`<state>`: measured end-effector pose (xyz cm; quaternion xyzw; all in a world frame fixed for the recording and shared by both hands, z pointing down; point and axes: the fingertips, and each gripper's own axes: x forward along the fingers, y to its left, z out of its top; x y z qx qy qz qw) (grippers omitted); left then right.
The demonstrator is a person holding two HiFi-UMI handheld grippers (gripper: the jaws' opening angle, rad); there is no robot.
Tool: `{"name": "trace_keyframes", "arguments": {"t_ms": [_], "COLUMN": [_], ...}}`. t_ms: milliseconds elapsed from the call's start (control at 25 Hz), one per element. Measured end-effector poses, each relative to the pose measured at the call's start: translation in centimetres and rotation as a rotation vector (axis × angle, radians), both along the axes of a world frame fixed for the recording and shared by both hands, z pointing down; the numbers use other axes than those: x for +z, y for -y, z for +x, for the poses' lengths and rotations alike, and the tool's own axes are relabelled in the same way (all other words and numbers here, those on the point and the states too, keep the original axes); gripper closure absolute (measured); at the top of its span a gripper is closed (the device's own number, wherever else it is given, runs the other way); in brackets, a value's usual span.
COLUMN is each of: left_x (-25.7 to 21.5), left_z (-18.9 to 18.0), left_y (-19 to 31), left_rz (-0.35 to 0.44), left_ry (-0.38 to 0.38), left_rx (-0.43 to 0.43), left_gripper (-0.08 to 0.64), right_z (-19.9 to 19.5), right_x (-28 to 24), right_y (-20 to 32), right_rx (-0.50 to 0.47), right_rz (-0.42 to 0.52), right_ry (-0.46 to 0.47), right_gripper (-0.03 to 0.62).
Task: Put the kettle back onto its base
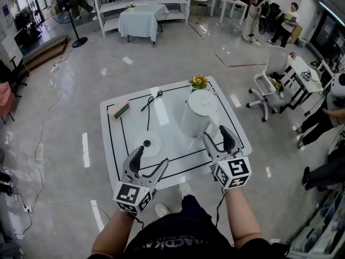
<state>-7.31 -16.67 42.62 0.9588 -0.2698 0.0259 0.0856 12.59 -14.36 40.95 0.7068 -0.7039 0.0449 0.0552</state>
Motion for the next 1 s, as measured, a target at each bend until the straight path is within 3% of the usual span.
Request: {"name": "trace_keyframes", "arguments": {"t_ms": [480, 1000], "left_x": [1.4, 3.0], "left_z": [4.3, 6.1], "left_y": [2.6, 4.7], "left_rz": [-0.029, -0.07], "left_ry": [0.026, 0.058], "left_rx": [-0.009, -0.037], "left_gripper": [0.201, 0.201], "right_z": [5.3, 6.8], "right_x": [3.7, 9.4], "right_y": [3.2, 6.0], "right_rx": [0.007, -0.033], "right_rz": [-0.072, -0.191], "right_ry": [0.049, 0.099], "right_gripper": [0.342, 0.342]}}
